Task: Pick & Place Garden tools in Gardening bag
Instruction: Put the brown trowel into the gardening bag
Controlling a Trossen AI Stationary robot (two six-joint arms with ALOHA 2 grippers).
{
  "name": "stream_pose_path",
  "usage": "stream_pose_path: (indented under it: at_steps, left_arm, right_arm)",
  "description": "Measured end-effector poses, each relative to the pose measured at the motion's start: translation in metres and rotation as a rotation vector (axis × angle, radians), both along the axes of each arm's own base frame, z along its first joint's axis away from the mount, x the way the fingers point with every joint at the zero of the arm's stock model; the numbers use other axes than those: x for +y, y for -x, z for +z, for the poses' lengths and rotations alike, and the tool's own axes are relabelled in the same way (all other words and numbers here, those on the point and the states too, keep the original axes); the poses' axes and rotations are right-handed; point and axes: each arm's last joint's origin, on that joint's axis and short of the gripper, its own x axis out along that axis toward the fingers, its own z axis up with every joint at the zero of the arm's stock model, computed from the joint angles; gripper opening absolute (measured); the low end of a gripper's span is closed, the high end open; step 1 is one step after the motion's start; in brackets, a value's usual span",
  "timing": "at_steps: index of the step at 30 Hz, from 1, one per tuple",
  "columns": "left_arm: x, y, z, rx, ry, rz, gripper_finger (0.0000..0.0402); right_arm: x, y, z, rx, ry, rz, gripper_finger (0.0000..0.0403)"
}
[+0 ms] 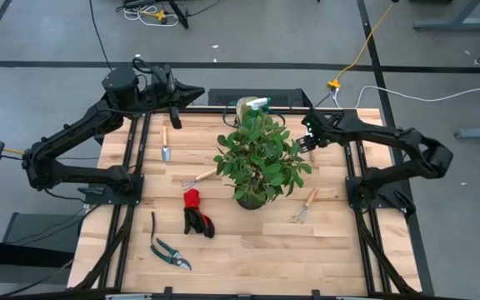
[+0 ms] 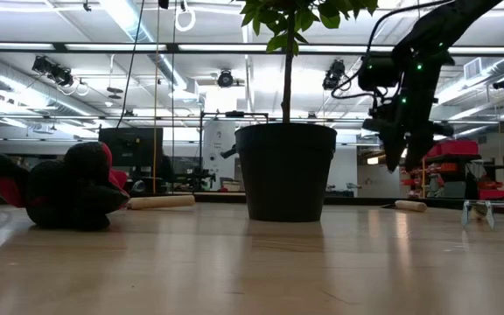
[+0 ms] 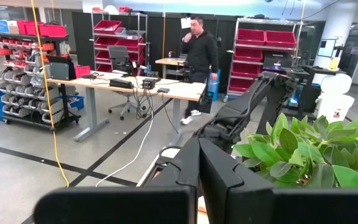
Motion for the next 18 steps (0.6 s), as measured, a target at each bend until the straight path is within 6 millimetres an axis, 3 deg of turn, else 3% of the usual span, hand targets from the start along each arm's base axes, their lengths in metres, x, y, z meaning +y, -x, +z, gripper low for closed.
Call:
stream_pose_path:
  at_steps: [10, 18]
  left_arm:
    - [0.000, 0.000, 0.000, 0.000, 0.000, 0.000, 0.0012]
    - [0.000, 0.000, 0.000, 0.002, 0.001, 0.000, 0.0014]
  right_arm:
    - [-0.012, -0.004, -0.026, 0.097, -0.066, -0.052, 0.0217]
    - [-0.023, -0.004, -0.040, 0.076, -0.144, -0.104, 0.0217]
